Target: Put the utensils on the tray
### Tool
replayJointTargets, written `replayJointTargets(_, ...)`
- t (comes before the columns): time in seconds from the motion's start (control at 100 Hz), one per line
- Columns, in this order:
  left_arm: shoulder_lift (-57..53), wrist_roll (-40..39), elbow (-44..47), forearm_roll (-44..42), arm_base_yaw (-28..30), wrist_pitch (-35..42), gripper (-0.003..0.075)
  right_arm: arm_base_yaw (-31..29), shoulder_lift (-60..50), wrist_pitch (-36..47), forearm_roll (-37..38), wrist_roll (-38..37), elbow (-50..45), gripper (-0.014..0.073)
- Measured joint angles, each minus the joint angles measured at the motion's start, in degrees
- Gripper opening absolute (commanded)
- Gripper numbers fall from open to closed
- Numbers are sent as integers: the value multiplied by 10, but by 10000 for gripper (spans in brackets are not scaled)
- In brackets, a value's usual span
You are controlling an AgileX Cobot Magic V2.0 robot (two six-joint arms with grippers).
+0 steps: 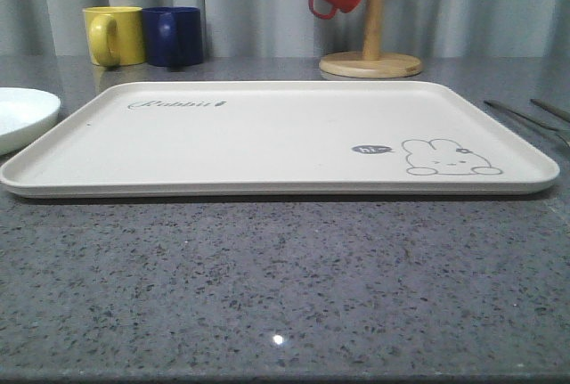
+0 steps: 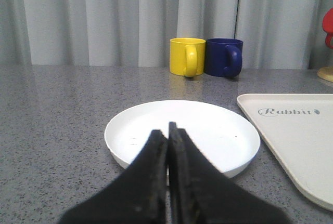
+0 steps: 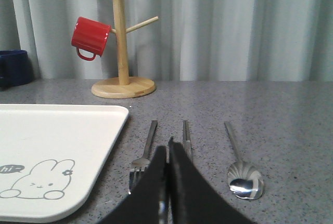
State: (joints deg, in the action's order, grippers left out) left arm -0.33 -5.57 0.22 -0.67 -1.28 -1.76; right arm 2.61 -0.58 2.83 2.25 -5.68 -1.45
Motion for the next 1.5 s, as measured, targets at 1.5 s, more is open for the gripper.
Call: replayJointTargets(1.5, 497, 0, -461, -3, 2, -416, 2, 0, 0, 0, 0, 0, 0, -69)
